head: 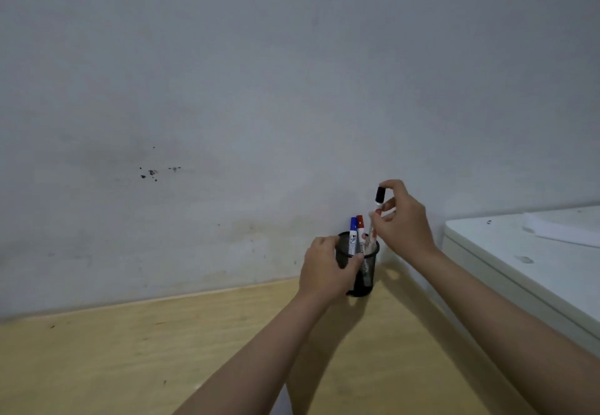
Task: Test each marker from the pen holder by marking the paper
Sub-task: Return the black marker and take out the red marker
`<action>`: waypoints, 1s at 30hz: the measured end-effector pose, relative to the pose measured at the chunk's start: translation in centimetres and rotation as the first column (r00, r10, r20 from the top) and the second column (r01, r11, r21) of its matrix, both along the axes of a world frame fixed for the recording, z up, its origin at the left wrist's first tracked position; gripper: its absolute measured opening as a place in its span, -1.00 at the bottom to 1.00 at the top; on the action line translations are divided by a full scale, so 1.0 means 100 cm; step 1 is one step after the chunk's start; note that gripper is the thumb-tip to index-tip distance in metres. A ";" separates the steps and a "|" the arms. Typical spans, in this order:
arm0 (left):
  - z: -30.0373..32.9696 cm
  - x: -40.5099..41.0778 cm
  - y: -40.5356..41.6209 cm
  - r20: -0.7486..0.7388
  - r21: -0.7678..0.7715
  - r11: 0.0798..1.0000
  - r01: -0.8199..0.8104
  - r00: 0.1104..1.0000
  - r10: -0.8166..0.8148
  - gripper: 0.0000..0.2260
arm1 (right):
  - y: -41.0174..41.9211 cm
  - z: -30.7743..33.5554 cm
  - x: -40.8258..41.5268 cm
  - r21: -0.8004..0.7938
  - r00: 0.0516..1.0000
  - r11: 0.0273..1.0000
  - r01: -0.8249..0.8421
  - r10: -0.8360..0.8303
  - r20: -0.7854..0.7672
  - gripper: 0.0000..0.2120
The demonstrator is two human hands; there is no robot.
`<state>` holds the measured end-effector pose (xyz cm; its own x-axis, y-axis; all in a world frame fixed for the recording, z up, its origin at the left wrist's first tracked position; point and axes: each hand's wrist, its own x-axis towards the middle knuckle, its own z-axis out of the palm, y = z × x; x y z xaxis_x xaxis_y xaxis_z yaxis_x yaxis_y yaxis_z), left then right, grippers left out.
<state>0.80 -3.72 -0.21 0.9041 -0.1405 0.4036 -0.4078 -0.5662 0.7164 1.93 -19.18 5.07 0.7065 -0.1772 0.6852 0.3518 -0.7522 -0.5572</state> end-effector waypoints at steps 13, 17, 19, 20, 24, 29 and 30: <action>-0.013 0.022 -0.016 0.052 -0.205 0.977 -0.052 0.997 0.064 -0.66 | -0.012 -0.025 0.031 -0.348 0.958 0.933 0.090 -0.177 -0.227 -0.37; -0.010 0.023 -0.018 0.052 -0.224 0.973 -0.048 0.997 0.061 -0.64 | -0.008 -0.014 0.036 -0.469 0.964 0.876 0.117 -0.213 -0.158 -0.52; -0.010 0.026 -0.020 0.051 -0.212 0.976 -0.058 0.996 0.071 -0.60 | -0.008 -0.013 0.040 -0.452 0.963 0.880 0.143 -0.228 -0.140 -0.63; -0.010 0.026 -0.020 0.047 -0.203 0.977 -0.067 0.996 0.078 -0.58 | -0.007 -0.012 0.040 -0.444 0.966 0.883 0.149 -0.227 -0.126 -0.68; -0.013 0.026 -0.021 0.014 -0.128 0.987 -0.095 0.995 0.097 -0.51 | -0.004 -0.011 0.038 -0.325 0.989 0.941 0.091 -0.123 -0.080 -0.90; -0.012 0.025 -0.021 -0.099 0.012 0.991 -0.130 0.987 0.131 -0.51 | 0.002 -0.003 0.027 0.058 0.994 0.998 0.000 -0.006 0.114 -0.80; -0.009 0.022 -0.020 -0.114 -0.017 0.993 -0.120 0.987 0.118 -0.55 | 0.003 0.005 0.020 0.102 0.985 0.995 -0.021 0.004 0.170 -0.81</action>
